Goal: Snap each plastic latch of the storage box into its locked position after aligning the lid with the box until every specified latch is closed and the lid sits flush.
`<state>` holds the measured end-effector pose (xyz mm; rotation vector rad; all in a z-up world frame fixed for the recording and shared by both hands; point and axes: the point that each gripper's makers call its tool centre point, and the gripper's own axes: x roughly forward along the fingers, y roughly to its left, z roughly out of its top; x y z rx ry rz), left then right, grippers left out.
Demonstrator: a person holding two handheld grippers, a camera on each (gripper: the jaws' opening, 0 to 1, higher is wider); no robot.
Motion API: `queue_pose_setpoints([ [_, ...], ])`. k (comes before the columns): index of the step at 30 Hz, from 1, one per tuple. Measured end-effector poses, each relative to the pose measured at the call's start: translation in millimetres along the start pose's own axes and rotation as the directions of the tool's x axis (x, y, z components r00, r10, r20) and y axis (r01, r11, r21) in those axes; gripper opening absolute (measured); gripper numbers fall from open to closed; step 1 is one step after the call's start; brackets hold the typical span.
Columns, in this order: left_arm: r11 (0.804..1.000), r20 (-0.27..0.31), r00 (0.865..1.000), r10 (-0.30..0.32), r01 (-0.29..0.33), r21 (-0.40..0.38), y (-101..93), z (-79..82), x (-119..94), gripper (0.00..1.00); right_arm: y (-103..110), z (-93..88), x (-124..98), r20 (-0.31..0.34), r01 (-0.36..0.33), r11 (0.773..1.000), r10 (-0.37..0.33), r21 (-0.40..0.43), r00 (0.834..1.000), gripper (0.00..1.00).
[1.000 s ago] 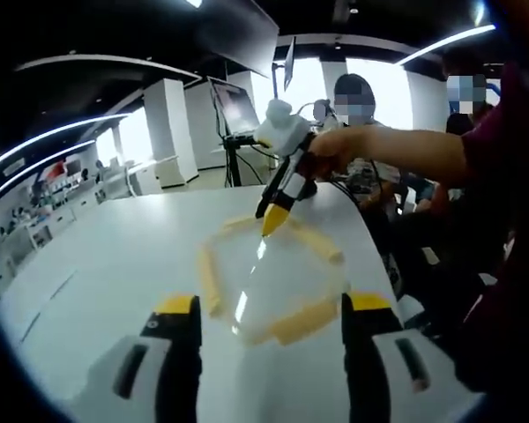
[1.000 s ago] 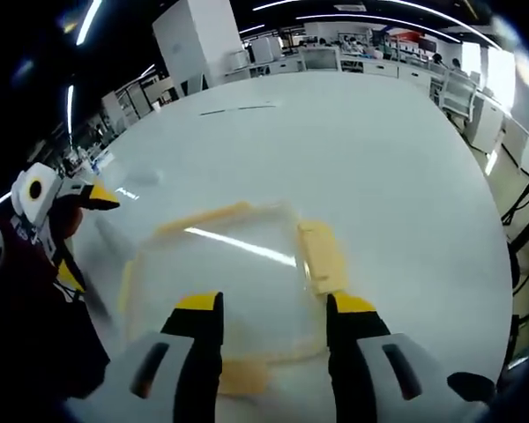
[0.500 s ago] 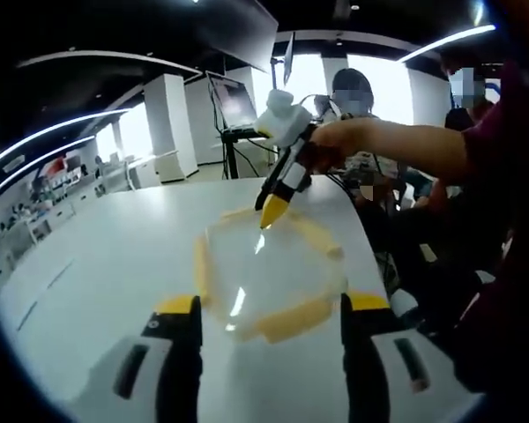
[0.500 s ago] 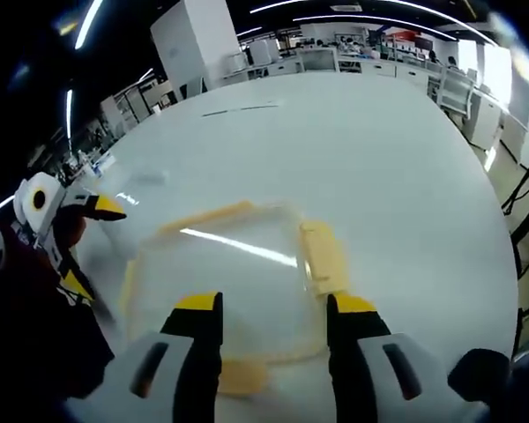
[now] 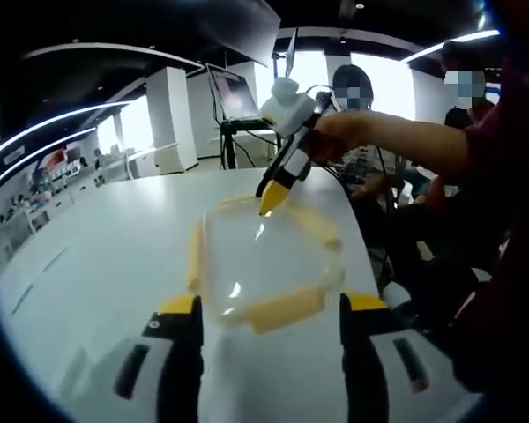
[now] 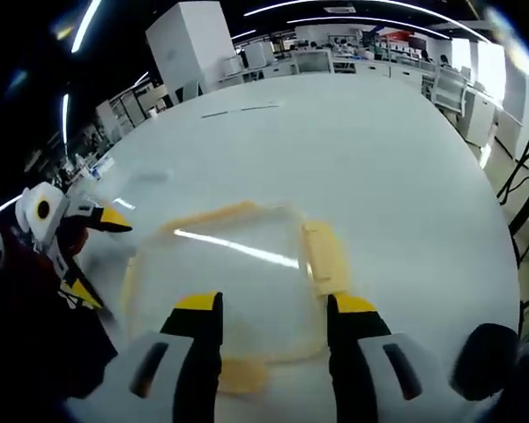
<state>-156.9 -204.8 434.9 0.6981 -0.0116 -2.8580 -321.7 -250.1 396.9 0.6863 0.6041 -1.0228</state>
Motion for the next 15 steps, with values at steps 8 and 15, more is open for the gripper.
queue_pose_setpoints([
  [8, 1.000, -0.012, 1.000, 0.007, -0.007, -0.019, 1.8, -1.8, -2, 0.62, 15, -7.7, -1, 0.009, -0.002, 1.000, 0.002, -0.008, 1.000, 0.47],
  [15, 0.999, -0.003, 1.000, 0.022, -0.022, -0.030, 3.2, 4.5, -1, 0.61, 21, -11.2, -2, 0.018, 0.011, 1.000, -0.011, 0.016, 1.000, 0.46],
])
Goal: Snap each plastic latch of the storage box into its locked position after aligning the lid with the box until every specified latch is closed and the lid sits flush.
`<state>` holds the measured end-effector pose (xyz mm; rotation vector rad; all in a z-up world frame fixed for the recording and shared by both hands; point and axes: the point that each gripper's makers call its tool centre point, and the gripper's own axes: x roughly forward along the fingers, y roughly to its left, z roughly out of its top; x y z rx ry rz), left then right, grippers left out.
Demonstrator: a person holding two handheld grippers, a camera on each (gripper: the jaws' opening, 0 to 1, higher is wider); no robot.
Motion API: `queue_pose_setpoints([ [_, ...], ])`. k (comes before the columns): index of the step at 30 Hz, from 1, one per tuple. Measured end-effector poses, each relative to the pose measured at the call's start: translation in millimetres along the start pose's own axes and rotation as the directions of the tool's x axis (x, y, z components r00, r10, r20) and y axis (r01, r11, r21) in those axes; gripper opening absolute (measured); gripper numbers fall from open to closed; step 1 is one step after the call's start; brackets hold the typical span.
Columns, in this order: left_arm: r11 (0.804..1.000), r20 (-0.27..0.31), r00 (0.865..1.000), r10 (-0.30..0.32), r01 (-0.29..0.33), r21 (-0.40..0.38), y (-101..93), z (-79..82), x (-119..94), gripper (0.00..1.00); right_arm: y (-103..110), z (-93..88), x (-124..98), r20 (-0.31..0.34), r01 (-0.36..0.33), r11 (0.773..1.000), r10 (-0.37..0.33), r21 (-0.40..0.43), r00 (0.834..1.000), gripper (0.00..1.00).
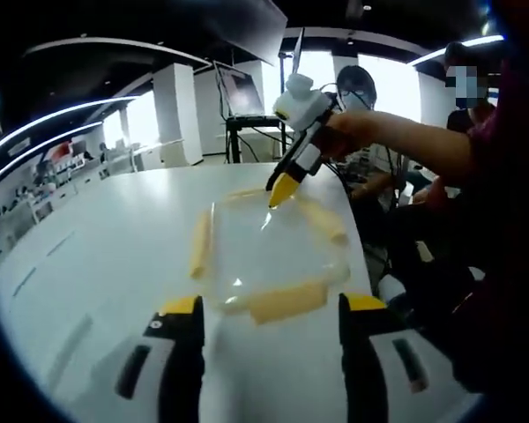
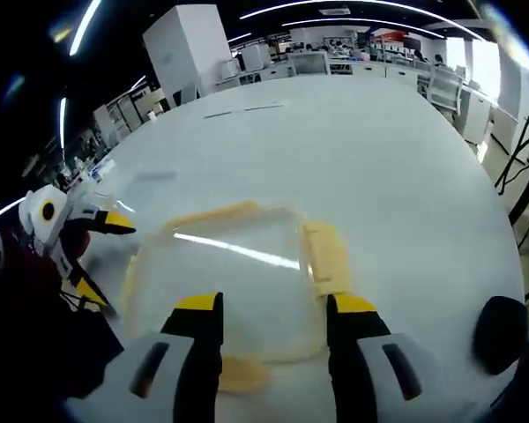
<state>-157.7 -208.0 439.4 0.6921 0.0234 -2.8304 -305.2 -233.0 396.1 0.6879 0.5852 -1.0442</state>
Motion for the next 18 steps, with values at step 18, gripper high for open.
queue_pose_setpoints([
  [18, 1.000, -0.002, 1.000, 0.016, -0.016, -0.022, -5.2, -42.4, -26, 0.61, 27, -11.6, -4, 0.027, -0.030, 1.000, 0.030, -0.002, 0.999, 0.47],
])
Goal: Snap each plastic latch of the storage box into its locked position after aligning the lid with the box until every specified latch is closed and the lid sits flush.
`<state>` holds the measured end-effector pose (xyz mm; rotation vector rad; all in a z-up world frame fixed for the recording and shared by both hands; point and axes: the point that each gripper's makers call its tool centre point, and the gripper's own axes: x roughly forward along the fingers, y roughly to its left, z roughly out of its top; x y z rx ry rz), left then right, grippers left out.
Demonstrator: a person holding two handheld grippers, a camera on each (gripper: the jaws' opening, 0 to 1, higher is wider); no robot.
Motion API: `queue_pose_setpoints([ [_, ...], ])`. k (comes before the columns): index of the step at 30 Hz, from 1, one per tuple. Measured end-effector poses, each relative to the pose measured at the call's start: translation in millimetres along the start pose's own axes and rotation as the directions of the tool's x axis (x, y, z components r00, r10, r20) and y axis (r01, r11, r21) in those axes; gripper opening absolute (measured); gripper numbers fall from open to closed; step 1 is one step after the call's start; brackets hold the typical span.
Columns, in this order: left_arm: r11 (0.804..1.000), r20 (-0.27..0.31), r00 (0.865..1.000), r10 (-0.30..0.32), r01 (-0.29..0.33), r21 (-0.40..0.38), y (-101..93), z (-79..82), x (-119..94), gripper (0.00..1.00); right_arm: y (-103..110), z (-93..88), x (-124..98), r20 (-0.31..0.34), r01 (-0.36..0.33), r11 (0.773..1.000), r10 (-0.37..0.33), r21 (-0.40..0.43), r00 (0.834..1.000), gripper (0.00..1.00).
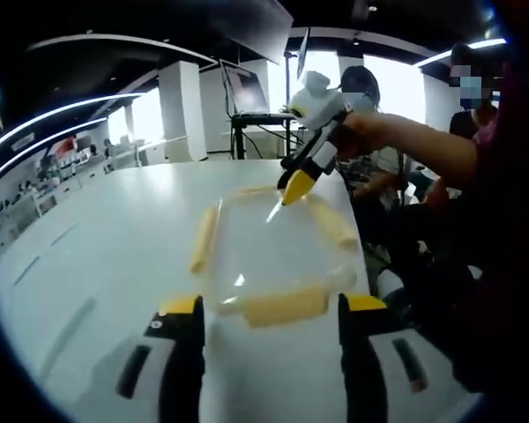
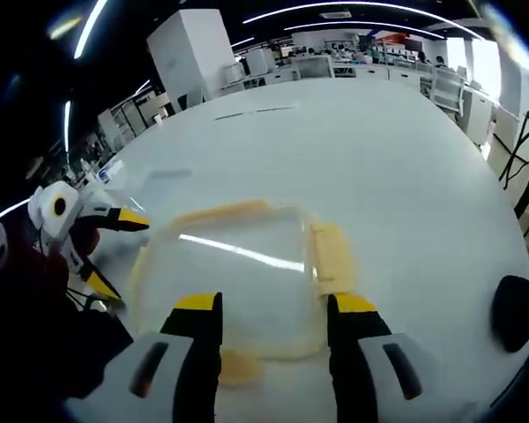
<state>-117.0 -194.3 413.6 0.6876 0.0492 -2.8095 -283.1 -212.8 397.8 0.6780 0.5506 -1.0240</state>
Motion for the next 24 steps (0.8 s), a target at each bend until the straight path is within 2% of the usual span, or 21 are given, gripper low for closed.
queue_pose_setpoints([
  [10, 1.000, -0.013, 1.000, 0.008, -0.008, -0.005, 0.3, -3.9, -1, 0.60, 10, -10.0, -7, -0.025, -0.031, 0.999, 0.030, -0.024, 0.999, 0.46],
  [16, 1.000, -0.007, 1.000, -0.010, 0.010, -0.022, 4.4, -6.6, -6, 0.59, 17, -16.5, -13, -0.026, -0.071, 0.997, 0.071, -0.009, 0.997, 0.45],
  [24, 0.999, -0.007, 0.999, -0.046, 0.046, -0.025, 1.5, -10.9, -9, 0.62, 24, -24.9, -18, -0.029, -0.091, 0.996, 0.091, -0.002, 0.995, 0.43],
])
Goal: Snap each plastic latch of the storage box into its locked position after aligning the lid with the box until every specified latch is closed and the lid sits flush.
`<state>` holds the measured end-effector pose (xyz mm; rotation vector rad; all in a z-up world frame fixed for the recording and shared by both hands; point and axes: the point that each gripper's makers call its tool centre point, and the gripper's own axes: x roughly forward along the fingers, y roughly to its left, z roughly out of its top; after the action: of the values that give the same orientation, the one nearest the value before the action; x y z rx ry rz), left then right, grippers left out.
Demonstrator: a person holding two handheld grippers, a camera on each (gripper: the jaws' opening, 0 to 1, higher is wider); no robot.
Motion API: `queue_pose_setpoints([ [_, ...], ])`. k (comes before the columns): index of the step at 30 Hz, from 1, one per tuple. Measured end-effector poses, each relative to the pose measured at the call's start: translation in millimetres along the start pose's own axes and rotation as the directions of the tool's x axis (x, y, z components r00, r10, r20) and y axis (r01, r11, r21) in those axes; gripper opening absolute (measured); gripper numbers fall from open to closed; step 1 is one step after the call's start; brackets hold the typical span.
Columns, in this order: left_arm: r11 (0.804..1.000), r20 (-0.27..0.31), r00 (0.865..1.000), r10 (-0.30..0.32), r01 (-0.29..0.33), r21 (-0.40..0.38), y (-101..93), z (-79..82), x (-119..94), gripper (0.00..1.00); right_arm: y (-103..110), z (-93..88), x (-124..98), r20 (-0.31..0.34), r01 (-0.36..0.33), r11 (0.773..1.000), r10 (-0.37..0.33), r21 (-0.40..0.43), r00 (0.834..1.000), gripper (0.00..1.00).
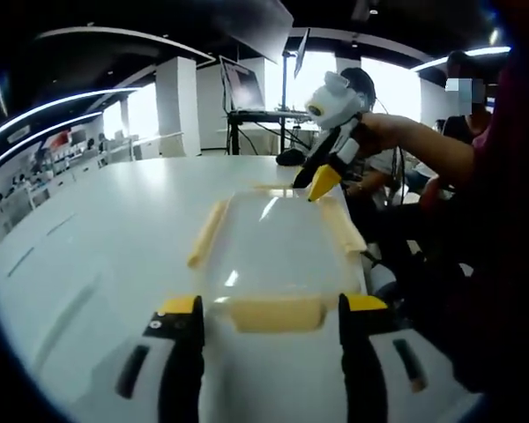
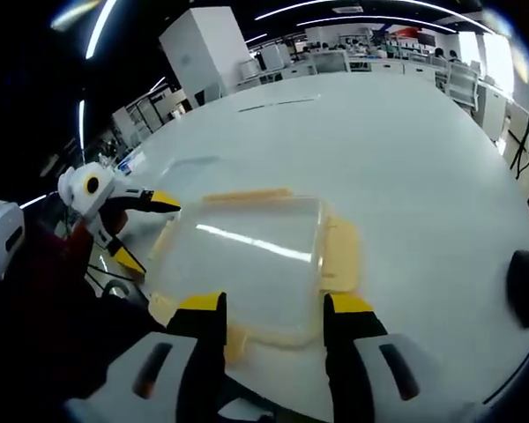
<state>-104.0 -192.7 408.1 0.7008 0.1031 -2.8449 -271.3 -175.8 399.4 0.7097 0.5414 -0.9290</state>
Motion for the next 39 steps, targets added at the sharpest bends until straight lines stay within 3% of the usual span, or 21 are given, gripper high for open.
queue_pose_setpoints([
  [22, 0.995, -0.047, 0.995, -0.091, 0.093, 0.036, -7.2, -2.5, -8, 0.59, 17, -15.3, -10, -0.039, -0.042, 0.999, 0.042, -0.001, 0.998, 0.40],
  [39, 0.991, -0.079, 0.989, -0.127, 0.130, 0.032, -5.7, -8.2, -12, 0.55, 31, -25.9, -13, -0.076, -0.071, 0.997, 0.069, -0.026, 0.995, 0.40],
])
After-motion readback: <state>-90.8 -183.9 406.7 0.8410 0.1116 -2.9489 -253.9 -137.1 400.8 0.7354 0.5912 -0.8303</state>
